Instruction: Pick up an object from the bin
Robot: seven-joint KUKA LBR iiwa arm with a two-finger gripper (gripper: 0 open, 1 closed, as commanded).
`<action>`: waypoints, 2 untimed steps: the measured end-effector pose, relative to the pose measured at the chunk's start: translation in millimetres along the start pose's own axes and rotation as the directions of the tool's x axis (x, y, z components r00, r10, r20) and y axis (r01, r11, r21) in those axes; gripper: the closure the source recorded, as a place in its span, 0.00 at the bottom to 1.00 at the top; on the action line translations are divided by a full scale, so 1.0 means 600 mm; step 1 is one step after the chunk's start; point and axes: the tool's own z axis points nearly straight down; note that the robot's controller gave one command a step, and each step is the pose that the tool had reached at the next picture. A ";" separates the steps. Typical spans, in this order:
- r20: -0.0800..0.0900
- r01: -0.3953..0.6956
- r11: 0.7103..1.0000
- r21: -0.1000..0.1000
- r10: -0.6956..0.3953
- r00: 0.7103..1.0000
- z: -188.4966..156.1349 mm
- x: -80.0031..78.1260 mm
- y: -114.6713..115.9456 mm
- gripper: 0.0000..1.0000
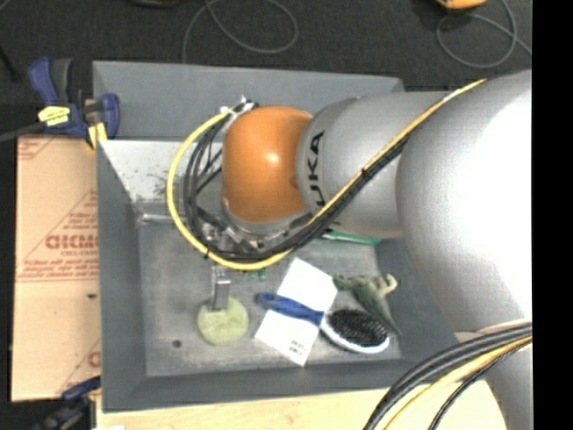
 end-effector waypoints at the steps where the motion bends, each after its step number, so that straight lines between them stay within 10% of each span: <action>1: 0.007 -0.004 1.000 -0.001 0.004 1.000 -0.008 -0.003 -0.001 0.00; 2: 0.009 0.099 0.995 0.003 -0.099 0.995 0.071 0.051 -0.034 0.00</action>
Offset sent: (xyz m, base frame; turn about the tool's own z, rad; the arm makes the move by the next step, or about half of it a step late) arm -0.0404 -0.0239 -0.0557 -0.1261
